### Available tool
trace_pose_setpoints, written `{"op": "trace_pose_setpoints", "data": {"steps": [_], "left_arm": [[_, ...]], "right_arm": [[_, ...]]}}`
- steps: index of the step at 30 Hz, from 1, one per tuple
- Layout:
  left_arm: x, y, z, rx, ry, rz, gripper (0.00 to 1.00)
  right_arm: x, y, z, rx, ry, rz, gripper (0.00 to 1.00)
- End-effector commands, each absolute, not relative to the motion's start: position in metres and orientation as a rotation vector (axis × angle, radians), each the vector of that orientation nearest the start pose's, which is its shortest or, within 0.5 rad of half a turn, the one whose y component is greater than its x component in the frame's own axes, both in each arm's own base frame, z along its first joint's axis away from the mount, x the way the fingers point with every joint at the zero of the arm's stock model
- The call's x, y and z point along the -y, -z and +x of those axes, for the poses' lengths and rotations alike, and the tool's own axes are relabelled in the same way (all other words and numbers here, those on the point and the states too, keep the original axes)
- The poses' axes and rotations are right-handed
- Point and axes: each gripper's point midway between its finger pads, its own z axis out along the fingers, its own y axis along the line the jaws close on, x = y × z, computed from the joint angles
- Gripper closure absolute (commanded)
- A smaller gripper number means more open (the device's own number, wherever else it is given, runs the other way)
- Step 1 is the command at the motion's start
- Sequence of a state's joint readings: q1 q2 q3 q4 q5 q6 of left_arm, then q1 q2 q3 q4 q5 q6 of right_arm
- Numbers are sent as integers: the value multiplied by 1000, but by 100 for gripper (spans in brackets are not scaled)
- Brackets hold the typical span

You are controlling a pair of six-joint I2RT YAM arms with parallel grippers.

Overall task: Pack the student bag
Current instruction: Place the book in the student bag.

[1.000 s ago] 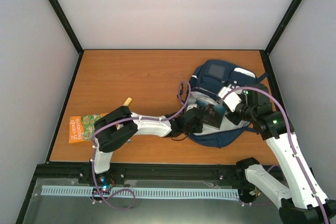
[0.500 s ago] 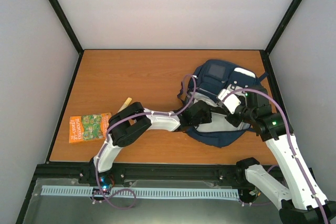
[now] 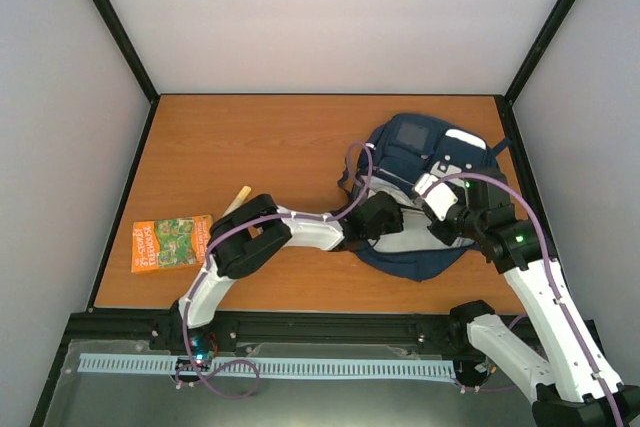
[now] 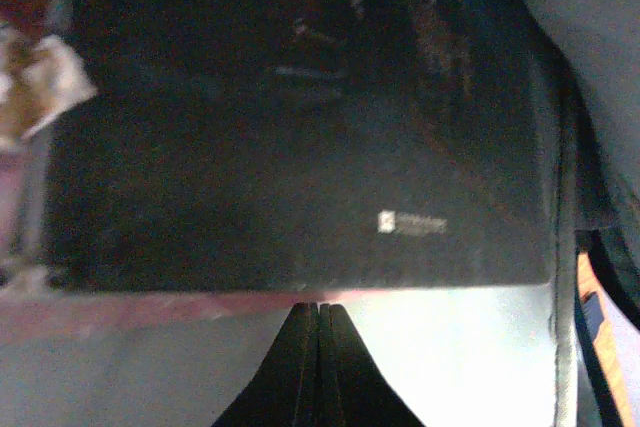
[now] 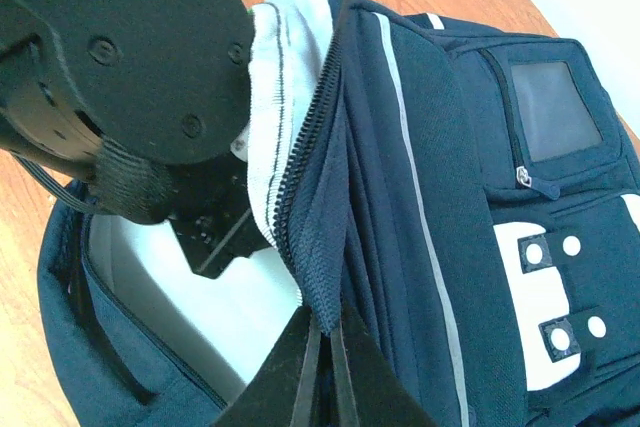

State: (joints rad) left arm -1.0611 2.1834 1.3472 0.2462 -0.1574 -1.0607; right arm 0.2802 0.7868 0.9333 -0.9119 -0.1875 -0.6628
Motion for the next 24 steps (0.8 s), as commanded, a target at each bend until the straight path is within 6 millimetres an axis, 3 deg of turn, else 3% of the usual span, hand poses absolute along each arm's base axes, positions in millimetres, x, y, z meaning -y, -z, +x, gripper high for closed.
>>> {"op": "trace_pose_setpoints", "data": {"steps": [1,5,10,16,20,23,24], "left_arm": [[486,-97,313,-2265,1057,-68,99],[471,-115,293,-2304,1062,17,91],[441,-122,259,-2420,1006,138,69],[372,-102,219,-2604,817,151,51],[322,-102,202,-2642,694,94,43],[279,-108,197,-2633,590,-56,31],[261,-110,197,-2625,535,-121,26]], "right_arm": [[-96,-233,232,-1997,-2,-1083,97],[-93,-226,236,-2012,22,-1076,97],[-93,-209,240,-2052,23,-1098,97],[-92,-183,241,-2080,35,-1151,97],[-93,-158,238,-2118,21,-1211,97],[-102,-136,218,-2130,-86,-1337,94],[-106,-129,208,-2124,-139,-1396,89]]}}
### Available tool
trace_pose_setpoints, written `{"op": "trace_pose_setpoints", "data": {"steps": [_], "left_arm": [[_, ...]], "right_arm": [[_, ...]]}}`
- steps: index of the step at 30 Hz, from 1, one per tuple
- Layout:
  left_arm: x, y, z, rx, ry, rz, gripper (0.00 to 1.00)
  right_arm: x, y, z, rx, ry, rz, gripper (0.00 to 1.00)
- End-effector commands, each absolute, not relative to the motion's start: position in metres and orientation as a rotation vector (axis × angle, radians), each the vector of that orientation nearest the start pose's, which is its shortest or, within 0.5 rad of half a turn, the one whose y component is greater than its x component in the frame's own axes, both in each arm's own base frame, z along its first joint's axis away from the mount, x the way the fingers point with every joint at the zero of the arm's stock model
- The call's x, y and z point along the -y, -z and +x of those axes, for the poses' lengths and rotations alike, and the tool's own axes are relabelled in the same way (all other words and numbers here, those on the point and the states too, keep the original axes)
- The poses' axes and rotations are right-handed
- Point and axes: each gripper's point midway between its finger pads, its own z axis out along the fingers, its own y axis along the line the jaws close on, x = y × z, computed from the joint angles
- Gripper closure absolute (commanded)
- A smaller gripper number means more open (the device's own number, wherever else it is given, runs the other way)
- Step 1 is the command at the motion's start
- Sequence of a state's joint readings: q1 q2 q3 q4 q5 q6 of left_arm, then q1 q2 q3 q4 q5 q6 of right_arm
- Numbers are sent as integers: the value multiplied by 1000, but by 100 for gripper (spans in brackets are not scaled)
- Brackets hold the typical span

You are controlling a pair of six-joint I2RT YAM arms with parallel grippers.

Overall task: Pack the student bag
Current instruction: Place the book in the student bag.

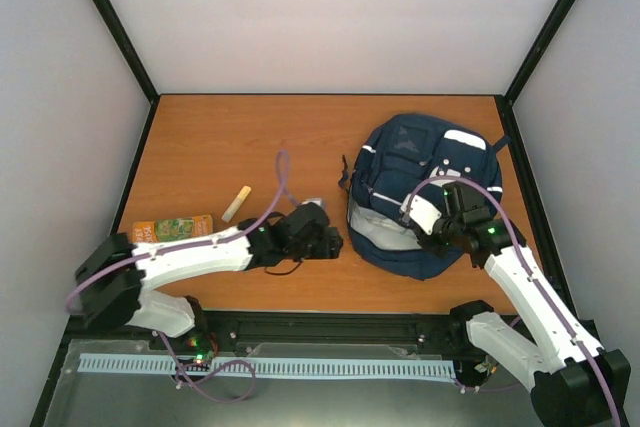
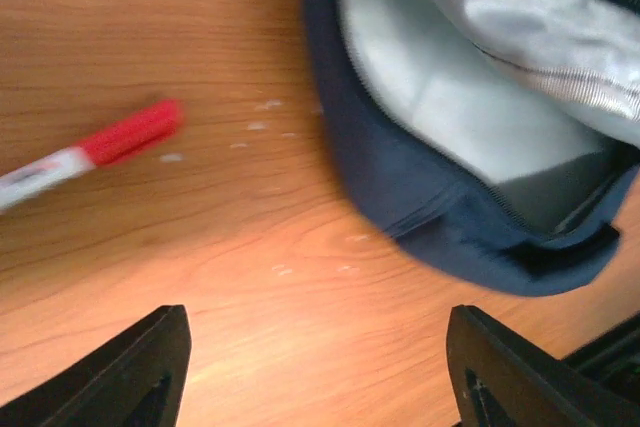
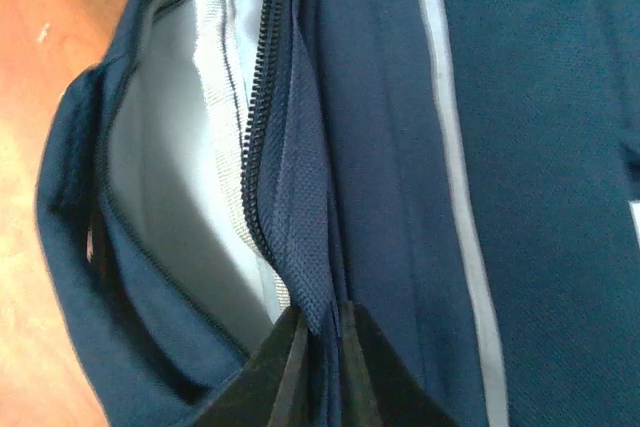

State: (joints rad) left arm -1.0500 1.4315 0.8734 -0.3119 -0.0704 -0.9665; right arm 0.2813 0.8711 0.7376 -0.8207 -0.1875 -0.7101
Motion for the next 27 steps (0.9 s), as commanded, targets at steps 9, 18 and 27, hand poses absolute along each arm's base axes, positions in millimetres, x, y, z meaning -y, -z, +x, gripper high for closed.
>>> {"op": "trace_pose_setpoints", "data": {"steps": [9,18,27], "left_arm": [[112,-136,207,-2439,355,-687,1],[72,-127,270,-2513,325,-699,0],[58,-103,354,-2592,190,-614,0]], "right_arm": [[-114,-120,176,-2093,-273,-1541,42],[-132,-154,184,-2064,-398,-1399,32],[-125,-165,182,-2053,-335,-1369,31]]}}
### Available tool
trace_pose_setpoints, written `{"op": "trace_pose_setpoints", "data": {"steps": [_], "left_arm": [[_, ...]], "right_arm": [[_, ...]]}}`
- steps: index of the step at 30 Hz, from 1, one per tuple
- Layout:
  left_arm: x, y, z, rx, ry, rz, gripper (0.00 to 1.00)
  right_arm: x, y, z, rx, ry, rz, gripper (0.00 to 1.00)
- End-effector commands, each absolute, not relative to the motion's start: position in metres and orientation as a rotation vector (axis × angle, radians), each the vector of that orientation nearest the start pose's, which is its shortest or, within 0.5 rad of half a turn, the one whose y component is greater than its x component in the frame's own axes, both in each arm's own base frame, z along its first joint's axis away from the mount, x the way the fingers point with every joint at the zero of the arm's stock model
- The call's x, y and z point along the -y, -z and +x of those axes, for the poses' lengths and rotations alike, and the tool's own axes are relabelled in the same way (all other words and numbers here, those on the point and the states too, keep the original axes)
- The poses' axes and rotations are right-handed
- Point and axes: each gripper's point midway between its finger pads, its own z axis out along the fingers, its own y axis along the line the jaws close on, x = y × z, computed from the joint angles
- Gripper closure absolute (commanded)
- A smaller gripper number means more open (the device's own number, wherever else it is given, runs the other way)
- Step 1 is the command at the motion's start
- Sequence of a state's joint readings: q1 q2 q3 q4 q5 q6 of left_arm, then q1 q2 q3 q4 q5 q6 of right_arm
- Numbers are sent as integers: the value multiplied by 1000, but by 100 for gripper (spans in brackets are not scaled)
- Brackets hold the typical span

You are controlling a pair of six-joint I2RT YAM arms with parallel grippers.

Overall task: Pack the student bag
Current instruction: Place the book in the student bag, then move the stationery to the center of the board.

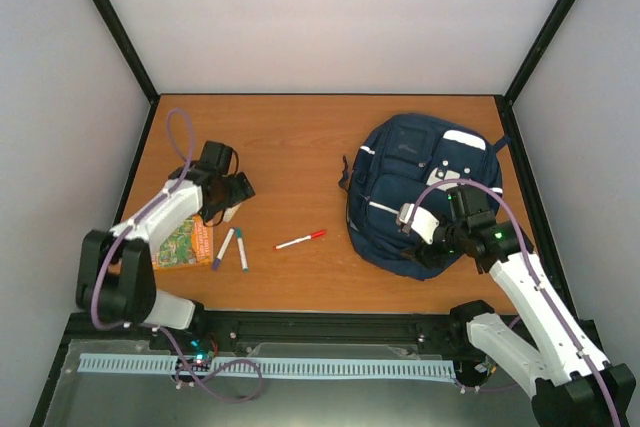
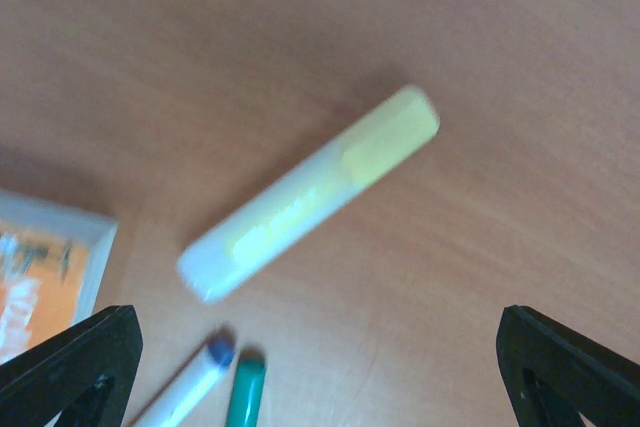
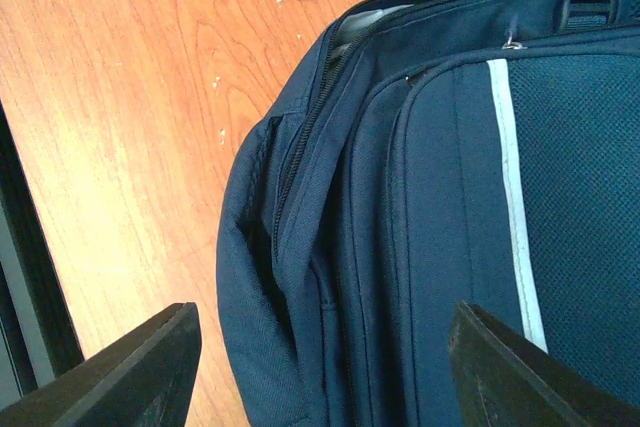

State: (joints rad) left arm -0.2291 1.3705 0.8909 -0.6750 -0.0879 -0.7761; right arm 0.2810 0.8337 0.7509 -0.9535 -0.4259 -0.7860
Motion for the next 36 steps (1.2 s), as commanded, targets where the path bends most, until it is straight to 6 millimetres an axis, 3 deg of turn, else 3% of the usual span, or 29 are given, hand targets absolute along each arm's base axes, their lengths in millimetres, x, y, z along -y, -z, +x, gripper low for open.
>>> {"op": "trace_pose_setpoints", "data": {"steps": [1,5,9,15,22,30,36], "left_arm": [[58,-99,360,-2609,174,-599,0],[70,-81,380,-2674,201,-542,0],[79,-64,385,-2712,249,-561,0],[93,-46,372,-2756,352,-569,1],[127,-35,344,-2802,419,-481,3],[162,-37,332,-2837,497,-377,6],[153,-42,336,-2826,392,-438,10]], "right_arm": [[-124,-165,182,-2055,-327,-1367,31],[-122,-163,182,-2060,-310,-1357,31],[-121,-163,183,-2062,-297,-1349,31],[-120,-160,183,-2067,-290,-1351,31],[-120,-155,183,-2069,-294,-1358,31],[-121,-152,184,-2079,-303,-1364,31],[-119,-151,181,-2090,-294,-1366,32]]}}
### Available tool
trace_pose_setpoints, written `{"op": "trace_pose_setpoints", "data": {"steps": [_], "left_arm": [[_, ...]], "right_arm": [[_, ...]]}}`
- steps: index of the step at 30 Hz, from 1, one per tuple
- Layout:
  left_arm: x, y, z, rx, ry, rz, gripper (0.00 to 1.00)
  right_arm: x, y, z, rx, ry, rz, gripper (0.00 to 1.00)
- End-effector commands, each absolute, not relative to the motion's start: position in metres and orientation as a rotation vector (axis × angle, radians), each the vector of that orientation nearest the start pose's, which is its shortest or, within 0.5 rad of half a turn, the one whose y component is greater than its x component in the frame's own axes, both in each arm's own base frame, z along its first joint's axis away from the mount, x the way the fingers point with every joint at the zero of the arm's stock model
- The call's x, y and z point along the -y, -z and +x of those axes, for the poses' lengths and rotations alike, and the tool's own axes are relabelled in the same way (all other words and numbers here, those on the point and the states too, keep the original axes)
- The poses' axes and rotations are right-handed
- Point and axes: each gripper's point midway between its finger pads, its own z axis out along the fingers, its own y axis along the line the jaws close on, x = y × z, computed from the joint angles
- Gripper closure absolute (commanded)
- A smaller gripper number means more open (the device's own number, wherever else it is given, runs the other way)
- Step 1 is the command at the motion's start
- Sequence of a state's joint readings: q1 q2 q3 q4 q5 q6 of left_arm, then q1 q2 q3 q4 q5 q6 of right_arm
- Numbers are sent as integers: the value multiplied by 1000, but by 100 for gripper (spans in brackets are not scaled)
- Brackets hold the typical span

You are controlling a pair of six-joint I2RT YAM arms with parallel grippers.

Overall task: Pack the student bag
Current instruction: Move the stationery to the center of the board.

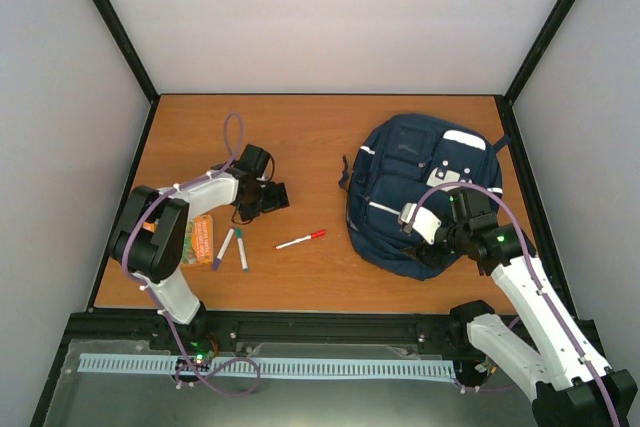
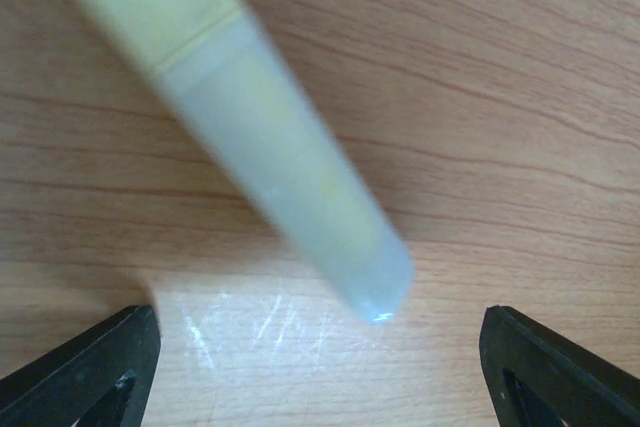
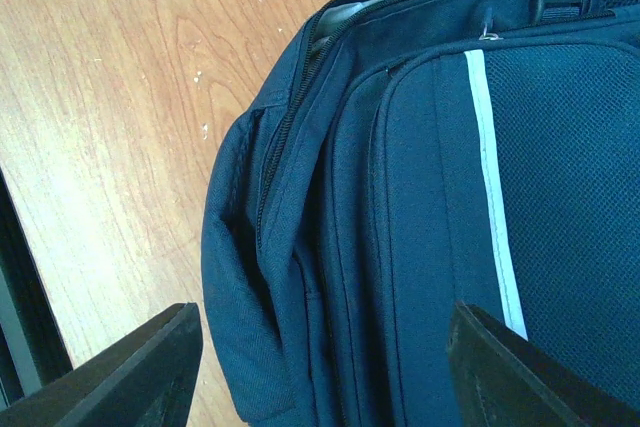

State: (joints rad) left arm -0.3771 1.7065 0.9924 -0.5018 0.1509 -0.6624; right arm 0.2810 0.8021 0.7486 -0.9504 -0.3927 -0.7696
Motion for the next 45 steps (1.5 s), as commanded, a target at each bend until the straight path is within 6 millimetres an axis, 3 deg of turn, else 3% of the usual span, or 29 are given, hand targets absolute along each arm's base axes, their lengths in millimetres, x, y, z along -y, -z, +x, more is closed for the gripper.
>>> {"op": "trace_pose_setpoints", "data": {"steps": [1,6,12,17,21,23,27,34,45], "left_arm": [[147,-48,338,-2806,352,-461,10],[134,-68,366,-2744,257,-491,5],[140,-48,412,-2780,256,-499,6],[159,-39,450,-2773,341,-447,7],[168,-35,468,-2772,355,-419,12],[175,-33,472,-2777,390,-397,19],[201,-28,468,-2798,486,-310,30],[263,-25,441,-2804,621,-85,42],[302,3,417,-2862,597,24,60]], "right_arm": [[-117,-150,180,-2091,-287,-1370,32],[-113,-147,177,-2087,-256,-1375,32],[-113,-150,177,-2083,-250,-1368,32],[-112,-149,178,-2080,-239,-1363,32],[-112,-147,178,-2086,-240,-1364,33],[-111,-147,178,-2088,-239,-1364,34],[-111,-144,179,-2091,-235,-1366,35],[-112,-141,179,-2095,-248,-1378,38],[-113,-140,177,-2100,-262,-1391,42]]}}
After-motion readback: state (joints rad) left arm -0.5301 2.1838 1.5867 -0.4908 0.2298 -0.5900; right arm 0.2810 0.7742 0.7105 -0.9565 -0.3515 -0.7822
